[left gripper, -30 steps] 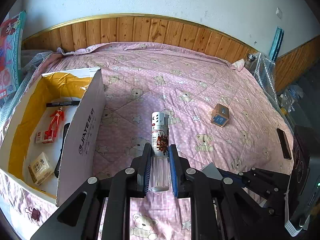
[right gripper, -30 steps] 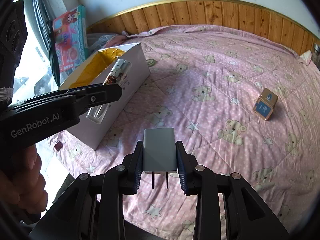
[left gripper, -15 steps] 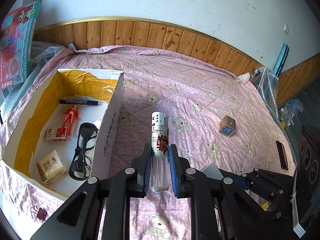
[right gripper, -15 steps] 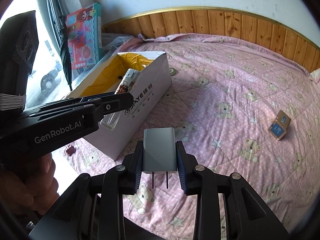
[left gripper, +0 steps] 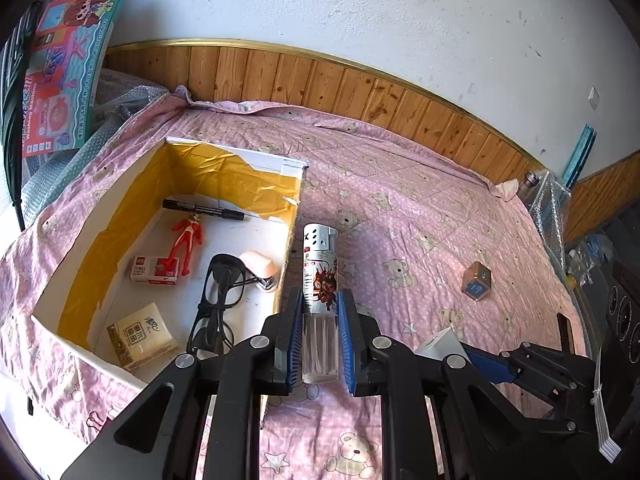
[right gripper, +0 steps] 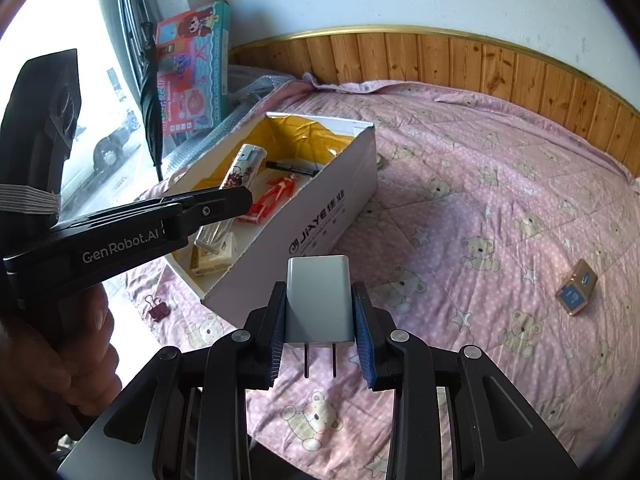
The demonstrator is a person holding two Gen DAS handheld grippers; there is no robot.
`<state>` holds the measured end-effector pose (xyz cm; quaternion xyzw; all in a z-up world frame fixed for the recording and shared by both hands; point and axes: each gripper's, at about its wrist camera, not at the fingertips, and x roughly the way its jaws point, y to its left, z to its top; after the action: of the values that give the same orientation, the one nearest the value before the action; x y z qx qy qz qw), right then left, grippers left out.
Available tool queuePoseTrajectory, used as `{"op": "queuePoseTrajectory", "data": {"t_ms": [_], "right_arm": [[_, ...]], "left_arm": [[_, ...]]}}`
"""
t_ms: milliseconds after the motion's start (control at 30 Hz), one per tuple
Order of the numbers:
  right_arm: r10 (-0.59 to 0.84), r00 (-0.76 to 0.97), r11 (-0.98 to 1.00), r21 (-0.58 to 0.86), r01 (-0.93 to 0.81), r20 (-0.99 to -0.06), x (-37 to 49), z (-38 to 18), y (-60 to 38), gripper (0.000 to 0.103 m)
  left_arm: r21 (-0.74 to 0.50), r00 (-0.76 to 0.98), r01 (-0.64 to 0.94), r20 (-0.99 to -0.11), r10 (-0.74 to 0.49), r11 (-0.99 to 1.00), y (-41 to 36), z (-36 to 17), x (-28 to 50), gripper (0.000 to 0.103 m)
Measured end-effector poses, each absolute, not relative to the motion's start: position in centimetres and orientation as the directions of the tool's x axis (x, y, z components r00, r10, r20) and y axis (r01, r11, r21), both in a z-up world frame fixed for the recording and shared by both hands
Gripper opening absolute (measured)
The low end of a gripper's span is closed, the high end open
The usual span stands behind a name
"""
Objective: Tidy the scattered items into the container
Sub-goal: 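Carry the vial in the left gripper while the right carries the charger to the box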
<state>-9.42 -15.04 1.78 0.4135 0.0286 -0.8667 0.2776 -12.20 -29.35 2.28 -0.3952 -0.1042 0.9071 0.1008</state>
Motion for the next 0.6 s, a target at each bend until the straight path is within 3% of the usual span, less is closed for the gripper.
{"op": "queuePoseTrajectory", "data": {"t_ms": [600], "right_arm": [[-0.511, -0.499, -0.783, 0.139, 0.607, -0.701, -13.1, 4.4, -20.8, 0.032]], "left_arm": [[-0.31, -0.701, 0.059, -0.69, 0.182, -0.949, -37.6, 2.6, -13.7, 0.018]]}}
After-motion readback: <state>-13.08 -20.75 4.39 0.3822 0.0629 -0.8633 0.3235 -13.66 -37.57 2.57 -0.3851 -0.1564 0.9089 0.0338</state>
